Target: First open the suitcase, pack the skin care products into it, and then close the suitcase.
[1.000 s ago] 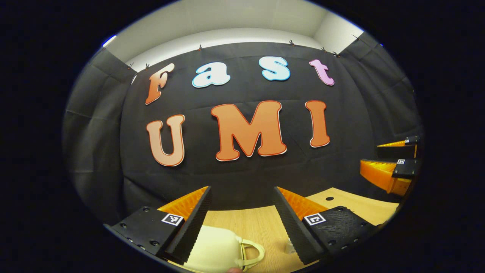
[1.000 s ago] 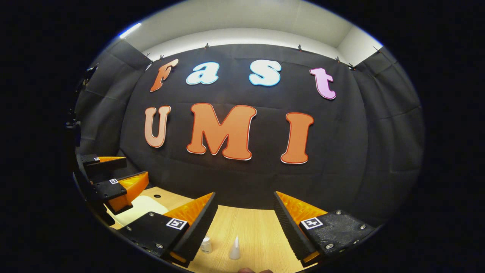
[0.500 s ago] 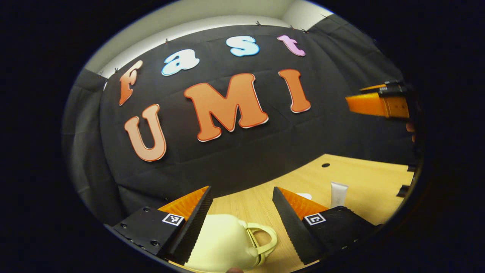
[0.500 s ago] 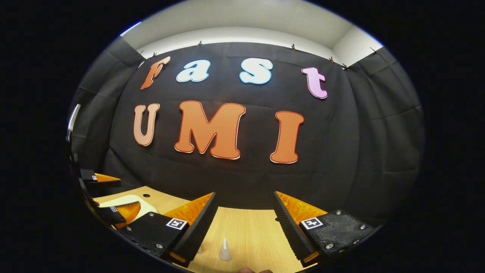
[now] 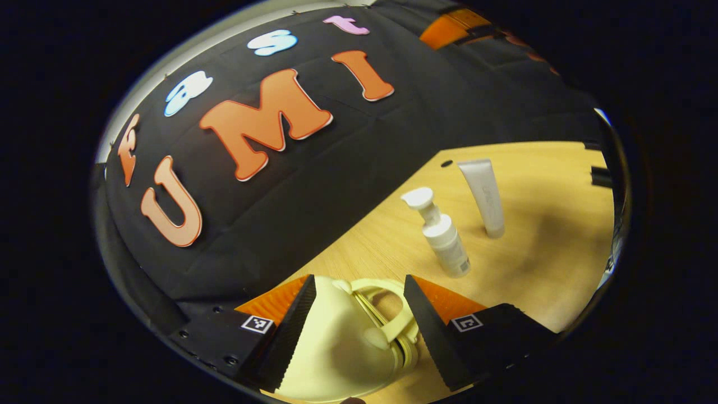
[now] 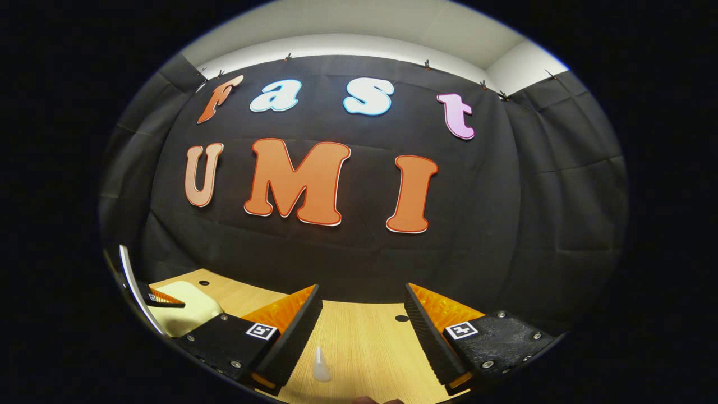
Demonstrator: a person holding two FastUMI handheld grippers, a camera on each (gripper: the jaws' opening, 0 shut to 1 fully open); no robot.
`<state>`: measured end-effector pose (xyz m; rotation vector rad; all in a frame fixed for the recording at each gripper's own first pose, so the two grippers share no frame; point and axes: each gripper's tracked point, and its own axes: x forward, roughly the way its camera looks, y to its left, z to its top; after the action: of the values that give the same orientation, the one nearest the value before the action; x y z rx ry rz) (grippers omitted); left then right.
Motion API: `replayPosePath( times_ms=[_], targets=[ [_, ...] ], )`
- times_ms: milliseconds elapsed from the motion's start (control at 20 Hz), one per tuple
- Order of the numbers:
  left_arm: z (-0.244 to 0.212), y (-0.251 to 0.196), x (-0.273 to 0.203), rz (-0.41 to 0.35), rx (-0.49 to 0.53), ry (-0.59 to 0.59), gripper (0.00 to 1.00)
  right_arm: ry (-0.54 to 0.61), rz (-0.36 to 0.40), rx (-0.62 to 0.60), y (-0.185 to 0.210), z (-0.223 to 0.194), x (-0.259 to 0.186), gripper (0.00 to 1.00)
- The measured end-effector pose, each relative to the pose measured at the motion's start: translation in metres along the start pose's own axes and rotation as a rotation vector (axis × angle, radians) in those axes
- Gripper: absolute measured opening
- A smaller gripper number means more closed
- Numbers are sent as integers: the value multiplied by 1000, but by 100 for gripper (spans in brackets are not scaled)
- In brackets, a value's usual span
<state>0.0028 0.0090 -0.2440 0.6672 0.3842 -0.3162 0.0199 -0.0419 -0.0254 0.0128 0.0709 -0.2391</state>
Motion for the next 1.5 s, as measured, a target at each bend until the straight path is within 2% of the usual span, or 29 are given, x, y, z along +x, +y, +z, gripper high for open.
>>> replayPosePath(
  times_ms=[350,550,700,750,800,900,950,1000,1100,1200,1500],
  targets=[
    [-44,-16,15,-50,162,92,98,9,-34,-7,-10,-6,-1,94],
    [-57,-18,28,-27,260,125,98,15,-43,6,-11,-11,-2,93],
    [-56,-13,34,1,385,134,92,21,-46,14,-11,-14,-5,93],
    [-57,-14,38,5,413,136,81,22,-44,15,-10,-14,-5,94],
    [-59,-16,41,-2,436,135,78,22,-45,15,-9,-15,-5,93],
    [-63,-21,42,-26,464,135,63,27,-43,15,-9,-17,-8,94],
    [-55,-23,31,-25,465,132,43,29,-46,12,-9,-18,-8,93],
    [-55,-22,39,-16,446,126,35,33,-44,11,-8,-19,-9,94],
    [-48,-12,28,0,363,115,32,38,-40,6,-4,-20,-10,94],
    [-35,13,18,29,291,96,34,39,-32,3,1,-19,-9,94],
    [-11,119,-14,184,-42,42,31,20,16,-24,35,-7,-3,94]
  ],
)
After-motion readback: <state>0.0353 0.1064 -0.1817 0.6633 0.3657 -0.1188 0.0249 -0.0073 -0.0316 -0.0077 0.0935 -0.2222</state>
